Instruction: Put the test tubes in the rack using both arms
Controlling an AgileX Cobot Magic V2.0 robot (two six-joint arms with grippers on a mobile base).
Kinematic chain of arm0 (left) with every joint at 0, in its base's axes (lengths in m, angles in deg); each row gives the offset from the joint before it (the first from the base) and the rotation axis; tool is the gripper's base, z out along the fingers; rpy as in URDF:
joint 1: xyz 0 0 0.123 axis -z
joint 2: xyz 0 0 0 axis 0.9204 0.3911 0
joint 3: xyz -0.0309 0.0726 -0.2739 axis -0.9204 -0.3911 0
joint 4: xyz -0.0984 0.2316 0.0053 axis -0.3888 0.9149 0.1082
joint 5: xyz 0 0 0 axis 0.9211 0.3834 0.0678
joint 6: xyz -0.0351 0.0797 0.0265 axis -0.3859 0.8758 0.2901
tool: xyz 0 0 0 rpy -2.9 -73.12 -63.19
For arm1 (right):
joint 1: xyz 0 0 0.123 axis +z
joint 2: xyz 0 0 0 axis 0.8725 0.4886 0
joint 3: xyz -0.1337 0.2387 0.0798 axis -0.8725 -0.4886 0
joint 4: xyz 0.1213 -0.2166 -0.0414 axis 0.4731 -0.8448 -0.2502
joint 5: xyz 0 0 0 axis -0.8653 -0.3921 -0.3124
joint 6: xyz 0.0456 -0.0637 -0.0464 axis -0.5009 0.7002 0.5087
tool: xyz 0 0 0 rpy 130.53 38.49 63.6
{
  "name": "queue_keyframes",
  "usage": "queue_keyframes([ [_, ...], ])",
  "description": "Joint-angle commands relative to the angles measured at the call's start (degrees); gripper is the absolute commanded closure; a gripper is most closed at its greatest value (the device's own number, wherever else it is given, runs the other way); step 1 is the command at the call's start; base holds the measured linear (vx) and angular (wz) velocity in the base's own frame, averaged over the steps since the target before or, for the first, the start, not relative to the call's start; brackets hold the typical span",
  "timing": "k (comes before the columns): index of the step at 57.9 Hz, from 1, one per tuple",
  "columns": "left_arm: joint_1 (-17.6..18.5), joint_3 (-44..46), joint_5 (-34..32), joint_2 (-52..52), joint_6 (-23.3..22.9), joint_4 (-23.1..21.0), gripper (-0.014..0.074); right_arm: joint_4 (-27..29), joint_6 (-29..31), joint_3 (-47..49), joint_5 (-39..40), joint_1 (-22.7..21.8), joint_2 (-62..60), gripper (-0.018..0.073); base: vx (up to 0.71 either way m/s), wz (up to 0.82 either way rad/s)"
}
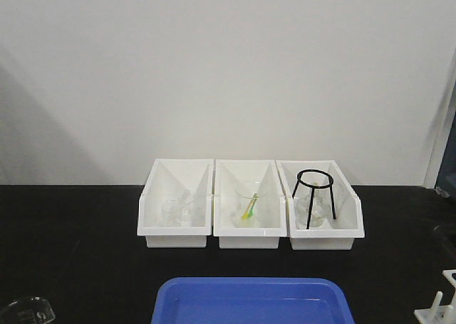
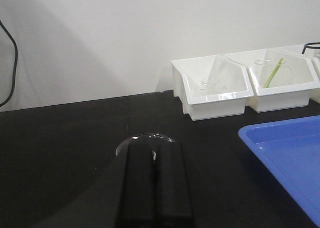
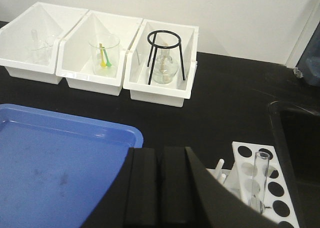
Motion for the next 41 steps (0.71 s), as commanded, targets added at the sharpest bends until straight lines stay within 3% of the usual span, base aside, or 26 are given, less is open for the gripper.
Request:
queue_keyframes([
  [1,0.5,-1.5,-4.0,-1.1,-0.6,-0.2,0.0611,1.4,0.1,1.9,3.9,0.0,0.1,0.0566,0.00,0.00],
  [41,0.5,-1.5,-4.0,-1.1,-0.6,-0.2,0.0611,1.4,0.1,1.9,3.9,0.0,0.1,0.0566,0.00,0.00],
])
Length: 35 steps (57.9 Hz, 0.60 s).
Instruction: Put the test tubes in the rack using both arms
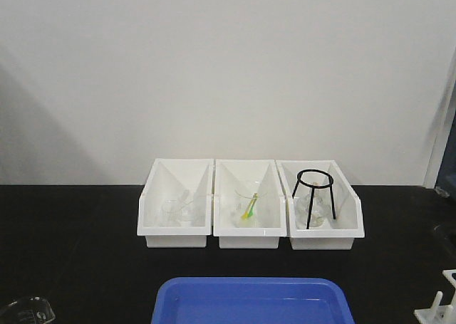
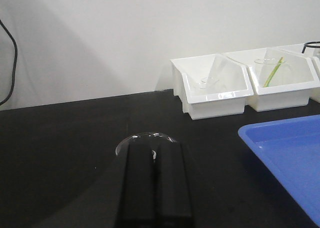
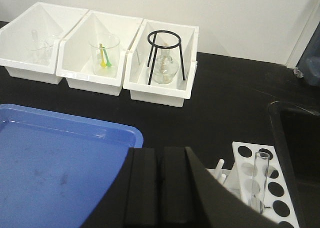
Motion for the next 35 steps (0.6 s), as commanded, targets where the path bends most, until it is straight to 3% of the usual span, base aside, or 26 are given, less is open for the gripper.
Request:
queue_keyframes([
  [1,0.5,-1.5,-4.2,-1.1,-0.5,-0.2,0.0611,1.4,0.1,1.9,3.9,0.0,0.1,0.0566,0.00,0.00],
  [12,0.5,-1.5,-4.2,-1.1,-0.5,-0.2,0.0611,1.6,0.1,1.9,4.6,0.0,0.1,0.0566,0.00,0.00],
  [24,0.5,-1.5,-4.2,-1.1,-0.5,-0.2,0.0611,6.2,-0.1,1.9,8.2,0.0,1.1,0.0566,0.00,0.00],
  [29,0.5,-1.5,-4.2,-1.1,-0.5,-0.2,0.0611,3.4,-2.0,1.9,9.0,0.0,1.6,0.0566,0.00,0.00],
  [35,0.5,-1.5,-4.2,-1.1,-0.5,-0.2,0.0611,-5.7,-10.7,1.9,9.6,0.0,2.0,0.0566,0.00,0.00],
])
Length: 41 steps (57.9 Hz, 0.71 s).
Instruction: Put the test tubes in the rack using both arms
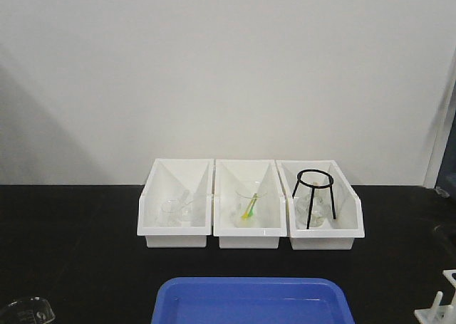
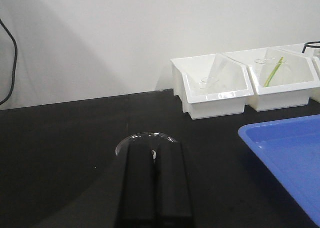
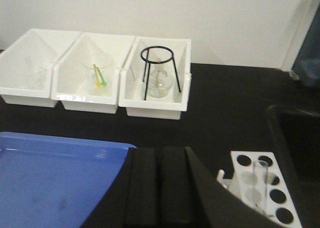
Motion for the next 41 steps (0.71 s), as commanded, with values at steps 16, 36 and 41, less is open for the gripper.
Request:
queue_keyframes([
  [16,0.5,-1.5,-4.2,-1.1,-0.5,-0.2,0.0611,-35.4,-28.5,-6.0,14.8,6.7,-4.6,0.0566,0.00,0.00],
  [36,0.5,-1.5,-4.2,-1.1,-0.5,-0.2,0.0611,-38.9,-37.2,-35.3,32.6,12.5,-25.4,0.0566,0.00,0.00],
  [41,0.5,-1.5,-4.2,-1.1,-0.5,-0.2,0.0611,-37.9,-37.1,-40.8,32.7,10.8,-29.8,0.0566,0.00,0.00],
])
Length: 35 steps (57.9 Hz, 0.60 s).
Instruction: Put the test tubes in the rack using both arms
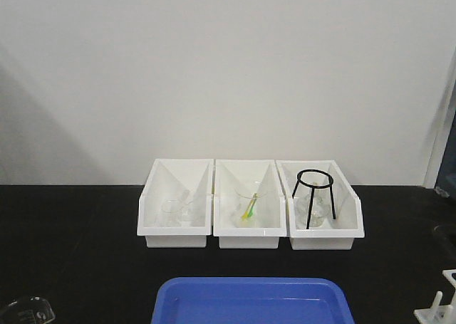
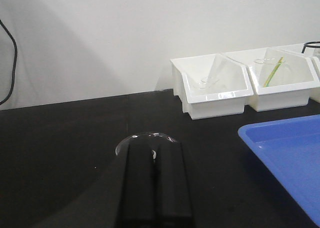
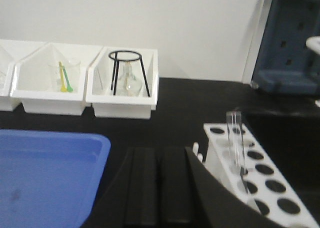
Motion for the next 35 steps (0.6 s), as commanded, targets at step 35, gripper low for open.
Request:
queue_keyframes([
  [35,0.5,-1.5,-4.2,-1.1,-0.4,-0.2,0.0611,4.5,0.0,-12.4,7.0,-2.6,-16.2,0.0566,0.00,0.00],
])
